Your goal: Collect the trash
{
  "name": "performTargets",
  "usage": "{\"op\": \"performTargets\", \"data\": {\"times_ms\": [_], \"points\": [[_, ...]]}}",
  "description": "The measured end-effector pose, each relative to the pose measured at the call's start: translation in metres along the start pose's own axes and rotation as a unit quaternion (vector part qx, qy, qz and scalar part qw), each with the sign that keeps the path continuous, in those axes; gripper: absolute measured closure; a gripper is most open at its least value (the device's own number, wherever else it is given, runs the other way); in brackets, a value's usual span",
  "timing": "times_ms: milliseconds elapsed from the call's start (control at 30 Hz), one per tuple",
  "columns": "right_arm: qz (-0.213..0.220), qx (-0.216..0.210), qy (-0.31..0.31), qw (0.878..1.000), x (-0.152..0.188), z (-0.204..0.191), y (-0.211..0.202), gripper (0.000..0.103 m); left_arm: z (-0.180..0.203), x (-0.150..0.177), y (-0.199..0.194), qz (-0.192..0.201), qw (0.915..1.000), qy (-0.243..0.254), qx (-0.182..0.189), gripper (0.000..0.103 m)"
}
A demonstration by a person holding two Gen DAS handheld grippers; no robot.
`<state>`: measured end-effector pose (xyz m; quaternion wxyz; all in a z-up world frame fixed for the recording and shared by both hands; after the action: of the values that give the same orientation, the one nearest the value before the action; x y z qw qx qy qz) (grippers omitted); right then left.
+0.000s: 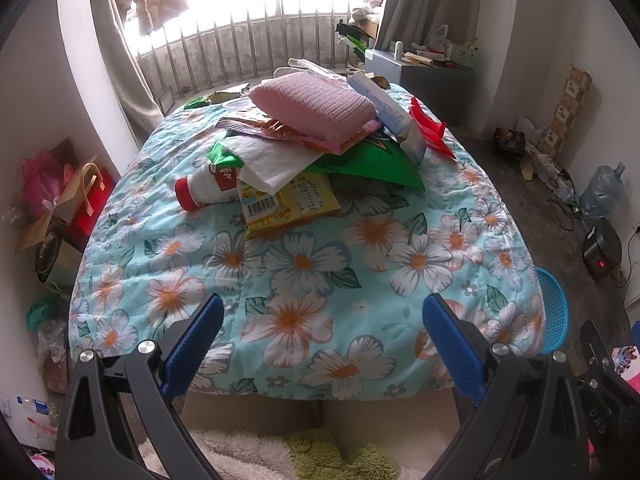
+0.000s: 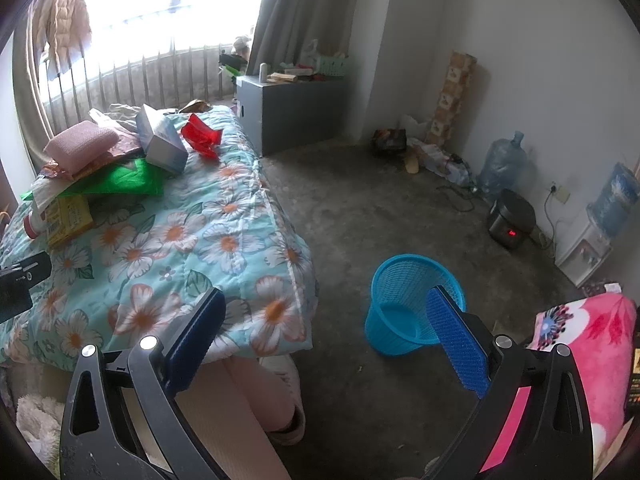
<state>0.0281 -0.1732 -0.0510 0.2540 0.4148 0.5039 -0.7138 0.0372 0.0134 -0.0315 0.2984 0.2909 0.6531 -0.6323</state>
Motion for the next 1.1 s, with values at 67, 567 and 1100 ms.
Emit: {"op": "performTargets", "data": {"times_ms": [67,567,1100], "points": [[-0.001,-0.001,-0.001,1.000,-0.0003,-0.0010,0.0000,0.007,0.0001,0.0000,-0.0002,0.000,1.0000,-0.001,0.000,0.005],[-0.002,-0.006,-0.002,1.000,-0.0011,-0.0082,0.0015,0.007,-0.0043,-0.0012,0.0014,0.001,1.0000,-0.002,-0.001,0.005],[-0.002,-0.009,0.000,1.000,-0.0014,-0.0073,0.0002,0.007,-0.0087,-0.0015,0.0023,0.001,1.0000,-0.005,-0.004,0.006]]}}
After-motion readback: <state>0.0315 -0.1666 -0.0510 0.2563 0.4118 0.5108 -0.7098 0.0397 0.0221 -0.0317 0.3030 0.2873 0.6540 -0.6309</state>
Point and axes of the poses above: each gripper's, at about its wrist camera, not at the fingertips, and y roughly the way its jaws point, z to its right, x to its underside, the point moved 4 cm from there along y, roughly the way its jaws point, and after that the axes turned 12 degrees about z, right-handed, at the moved point
